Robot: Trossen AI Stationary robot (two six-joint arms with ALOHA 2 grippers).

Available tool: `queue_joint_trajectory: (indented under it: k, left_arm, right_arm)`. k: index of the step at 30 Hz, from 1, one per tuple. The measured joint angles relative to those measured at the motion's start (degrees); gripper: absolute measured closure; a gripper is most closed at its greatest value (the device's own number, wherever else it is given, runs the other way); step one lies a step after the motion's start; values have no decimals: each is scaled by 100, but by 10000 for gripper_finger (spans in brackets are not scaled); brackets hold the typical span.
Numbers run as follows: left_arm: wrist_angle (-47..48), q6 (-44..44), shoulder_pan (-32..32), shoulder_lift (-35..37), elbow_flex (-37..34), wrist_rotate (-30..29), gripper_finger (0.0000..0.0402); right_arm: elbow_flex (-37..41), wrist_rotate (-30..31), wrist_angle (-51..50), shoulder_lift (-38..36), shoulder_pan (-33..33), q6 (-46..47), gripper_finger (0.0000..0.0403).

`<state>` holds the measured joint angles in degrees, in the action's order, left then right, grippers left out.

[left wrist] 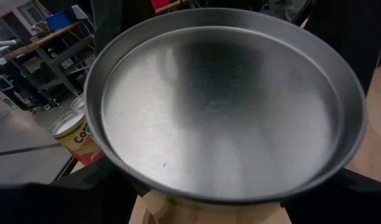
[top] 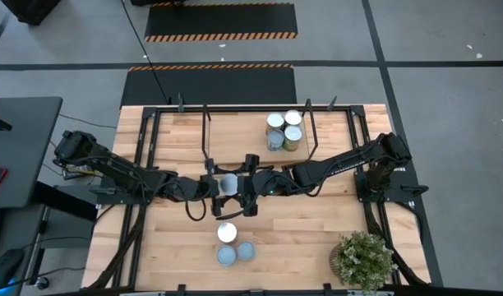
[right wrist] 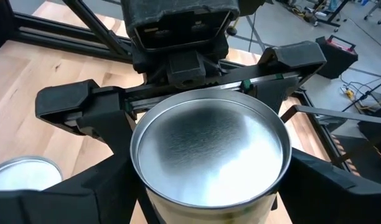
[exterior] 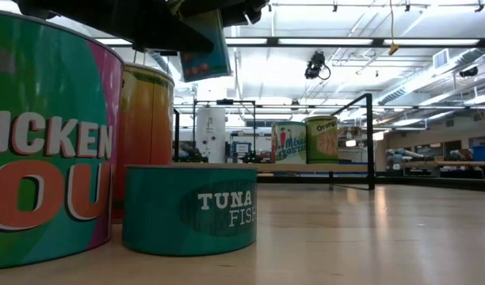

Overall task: Pick and place cans onto a shelf
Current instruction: Put the canned cherries on the shelf

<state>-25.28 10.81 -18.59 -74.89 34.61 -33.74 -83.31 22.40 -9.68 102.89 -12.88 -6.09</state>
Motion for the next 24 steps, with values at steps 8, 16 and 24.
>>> queue_joint_trajectory:
  k: [8, 16, 24]
  left_arm:
    - [53, -14, 0, 0, 0, -24, 84]
    - [161, -31, -1, 9, 0, -124, 49]
    - [473, 246, -107, 172, -2, -546, 17]
  right_arm:
    - [0, 1, -14, 0, 0, 13, 78]
    - [0, 89, -71, 0, 0, 98, 77]
    - [7, 122, -232, -2, 36, 34, 77]
